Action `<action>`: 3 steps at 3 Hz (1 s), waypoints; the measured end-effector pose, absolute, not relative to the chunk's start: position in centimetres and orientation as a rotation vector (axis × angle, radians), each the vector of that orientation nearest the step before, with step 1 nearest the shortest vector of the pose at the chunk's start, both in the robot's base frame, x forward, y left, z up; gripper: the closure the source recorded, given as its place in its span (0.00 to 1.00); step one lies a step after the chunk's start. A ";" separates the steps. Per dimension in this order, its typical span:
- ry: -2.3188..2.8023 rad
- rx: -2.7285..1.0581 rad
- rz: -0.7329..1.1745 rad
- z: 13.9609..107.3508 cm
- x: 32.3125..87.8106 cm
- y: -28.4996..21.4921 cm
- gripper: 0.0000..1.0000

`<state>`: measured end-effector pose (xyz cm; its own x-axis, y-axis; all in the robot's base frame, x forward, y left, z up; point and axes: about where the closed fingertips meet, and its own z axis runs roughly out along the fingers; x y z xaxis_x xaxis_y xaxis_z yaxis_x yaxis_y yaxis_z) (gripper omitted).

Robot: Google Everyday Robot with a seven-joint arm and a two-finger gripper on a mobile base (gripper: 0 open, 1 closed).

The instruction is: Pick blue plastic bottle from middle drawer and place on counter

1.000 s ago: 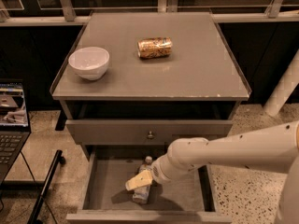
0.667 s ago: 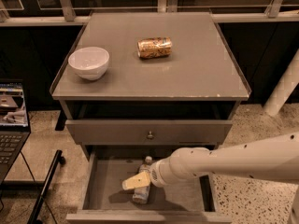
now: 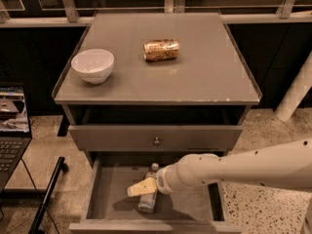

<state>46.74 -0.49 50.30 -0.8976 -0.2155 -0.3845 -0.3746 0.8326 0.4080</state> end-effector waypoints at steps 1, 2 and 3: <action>2.711 -0.437 0.673 48.8 47.2 0.0 0.00; 2.742 -0.437 0.666 46.3 48.2 1.7 0.00; 2.777 -0.448 0.653 43.9 48.8 3.4 0.00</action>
Offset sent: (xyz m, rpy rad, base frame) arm 0.0290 0.0477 -0.0742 -0.0502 0.0755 0.0011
